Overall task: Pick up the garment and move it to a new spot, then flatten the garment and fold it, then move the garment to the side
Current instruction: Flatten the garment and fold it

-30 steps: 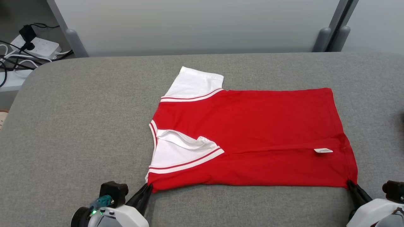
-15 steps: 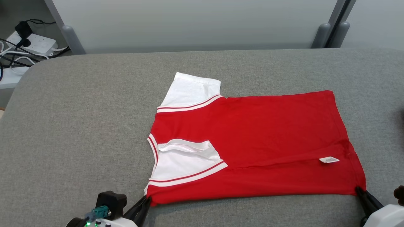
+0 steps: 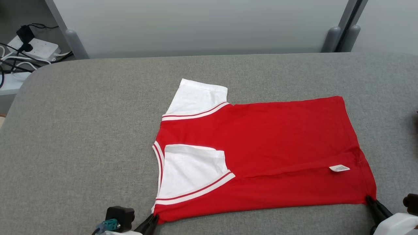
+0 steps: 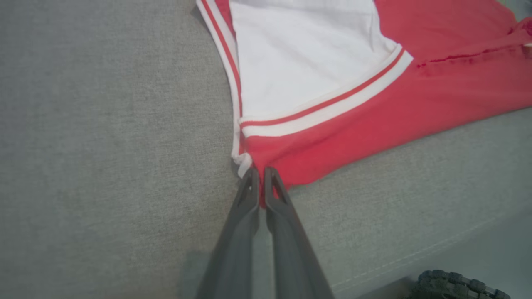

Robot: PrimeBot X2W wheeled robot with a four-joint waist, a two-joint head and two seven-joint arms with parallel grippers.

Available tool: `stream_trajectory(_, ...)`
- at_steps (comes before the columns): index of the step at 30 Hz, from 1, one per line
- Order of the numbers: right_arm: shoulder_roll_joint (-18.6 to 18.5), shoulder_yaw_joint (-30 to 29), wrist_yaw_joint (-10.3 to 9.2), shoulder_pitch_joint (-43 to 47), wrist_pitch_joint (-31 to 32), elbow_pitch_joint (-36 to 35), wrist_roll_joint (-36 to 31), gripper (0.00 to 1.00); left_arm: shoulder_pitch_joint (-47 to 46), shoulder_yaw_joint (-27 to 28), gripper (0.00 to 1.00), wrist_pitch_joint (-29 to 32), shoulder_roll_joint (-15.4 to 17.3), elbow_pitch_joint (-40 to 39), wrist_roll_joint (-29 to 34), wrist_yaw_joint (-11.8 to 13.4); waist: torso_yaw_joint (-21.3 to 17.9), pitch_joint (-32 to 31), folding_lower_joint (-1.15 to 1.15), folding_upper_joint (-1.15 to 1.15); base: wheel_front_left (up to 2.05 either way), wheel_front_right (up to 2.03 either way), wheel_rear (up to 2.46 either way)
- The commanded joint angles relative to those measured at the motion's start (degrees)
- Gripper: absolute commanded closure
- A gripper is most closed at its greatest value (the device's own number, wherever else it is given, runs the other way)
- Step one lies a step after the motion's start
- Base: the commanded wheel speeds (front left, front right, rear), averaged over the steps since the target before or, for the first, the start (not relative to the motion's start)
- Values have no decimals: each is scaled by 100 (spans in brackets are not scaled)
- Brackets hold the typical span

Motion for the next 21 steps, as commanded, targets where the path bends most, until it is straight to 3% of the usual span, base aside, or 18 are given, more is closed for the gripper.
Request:
stream_trajectory(1, -144, 56, 17, -14, -55, -36, -42, 56, -308, 247, 63, -80, 61, -75, -56, -22, -1, -17, 0, 0, 0, 0, 0)
stream_trajectory(2, -123, 9, 17, -8, -86, -22, -89, 0, -326, 269, 0, -191, 18, 58, -78, -30, 0, -43, 0, 0, 0, 0, 0)
stream_trajectory(12, -116, -394, 17, 42, -347, -94, -521, 0, -273, 466, 0, -632, -80, 298, -177, 77, 17, -179, 0, 0, 0, 0, 0)
stream_trajectory(21, 193, -981, 17, 96, -542, -850, -1285, 0, -274, 910, 0, -1456, -112, 56, -245, 206, 67, -321, 0, 0, 0, 0, 0)
